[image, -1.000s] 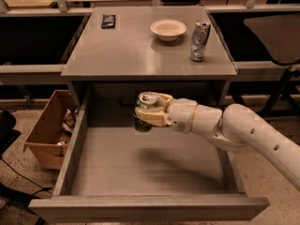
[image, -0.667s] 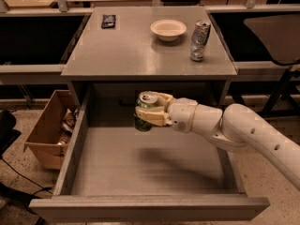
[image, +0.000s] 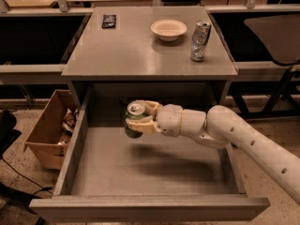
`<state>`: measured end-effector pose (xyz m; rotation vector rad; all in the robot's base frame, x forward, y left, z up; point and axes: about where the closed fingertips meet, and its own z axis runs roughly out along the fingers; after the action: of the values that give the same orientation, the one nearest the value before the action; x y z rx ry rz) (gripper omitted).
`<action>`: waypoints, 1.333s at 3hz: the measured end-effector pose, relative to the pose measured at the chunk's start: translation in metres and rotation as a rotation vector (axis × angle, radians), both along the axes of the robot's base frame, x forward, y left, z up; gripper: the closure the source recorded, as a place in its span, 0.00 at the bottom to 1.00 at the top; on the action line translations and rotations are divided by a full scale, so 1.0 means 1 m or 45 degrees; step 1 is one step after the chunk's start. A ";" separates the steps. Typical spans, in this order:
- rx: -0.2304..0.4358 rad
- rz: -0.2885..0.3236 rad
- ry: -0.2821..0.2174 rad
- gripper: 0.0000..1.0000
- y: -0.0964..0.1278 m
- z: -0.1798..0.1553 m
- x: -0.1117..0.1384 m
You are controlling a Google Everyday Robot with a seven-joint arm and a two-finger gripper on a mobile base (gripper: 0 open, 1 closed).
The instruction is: Place green can into top drawer
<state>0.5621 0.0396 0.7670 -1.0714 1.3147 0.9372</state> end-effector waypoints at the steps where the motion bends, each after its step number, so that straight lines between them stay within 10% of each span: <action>1: -0.074 0.039 -0.097 1.00 0.011 -0.018 -0.001; 3: -0.093 0.046 -0.072 1.00 0.028 -0.056 -0.017; 4: -0.090 0.045 -0.065 0.76 0.029 -0.059 -0.017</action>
Offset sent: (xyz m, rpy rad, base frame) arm -0.0148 0.0164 -0.0557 -0.1705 -0.1353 0.0502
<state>0.5448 0.0686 0.7082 -1.1690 1.2985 0.8901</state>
